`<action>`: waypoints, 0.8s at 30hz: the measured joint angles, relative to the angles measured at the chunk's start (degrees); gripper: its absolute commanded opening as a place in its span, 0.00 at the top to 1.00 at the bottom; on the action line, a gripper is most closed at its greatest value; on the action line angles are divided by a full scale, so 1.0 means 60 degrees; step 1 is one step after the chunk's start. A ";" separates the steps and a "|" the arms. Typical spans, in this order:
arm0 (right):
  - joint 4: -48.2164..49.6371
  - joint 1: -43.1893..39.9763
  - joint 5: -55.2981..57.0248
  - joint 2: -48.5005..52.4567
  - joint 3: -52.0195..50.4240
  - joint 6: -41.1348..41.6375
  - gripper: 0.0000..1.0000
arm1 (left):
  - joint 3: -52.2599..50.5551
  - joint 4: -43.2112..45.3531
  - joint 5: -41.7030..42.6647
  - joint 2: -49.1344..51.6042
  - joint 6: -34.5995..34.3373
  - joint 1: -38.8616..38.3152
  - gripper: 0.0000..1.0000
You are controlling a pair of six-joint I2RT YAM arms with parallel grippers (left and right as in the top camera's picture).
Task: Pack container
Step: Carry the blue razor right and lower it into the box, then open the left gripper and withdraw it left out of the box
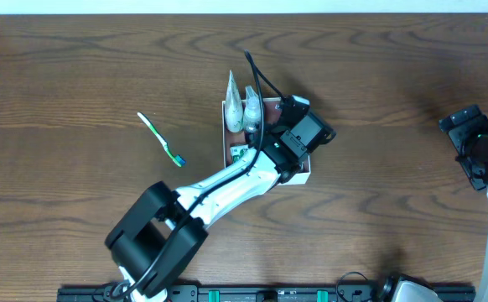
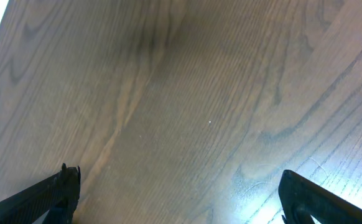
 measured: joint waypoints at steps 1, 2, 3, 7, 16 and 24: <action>0.0000 0.0000 -0.0004 0.0000 0.0000 0.0000 0.01 | 0.0000 0.0029 -0.0022 0.0127 -0.0022 0.0000 0.94; 0.0000 0.0000 0.0000 0.0000 0.0000 0.0000 0.01 | 0.0000 0.0047 -0.0025 0.0240 -0.0036 0.0000 0.94; 0.0000 0.0000 0.0000 0.0000 0.0000 0.0000 0.01 | 0.0000 0.0058 -0.0025 0.0364 -0.0066 0.0000 0.94; 0.0000 0.0000 -0.0004 0.0000 0.0000 0.0000 0.01 | -0.0055 0.0058 -0.0025 0.0761 -0.0142 0.0000 0.94; 0.0000 0.0000 -0.0004 0.0000 0.0000 0.0000 0.01 | -0.0062 0.0197 -0.0095 0.1126 -0.0342 0.0004 0.83; 0.0000 0.0000 0.0000 0.0000 0.0000 0.0000 0.01 | -0.0062 0.0219 -0.0098 0.1147 -0.0390 0.0004 0.67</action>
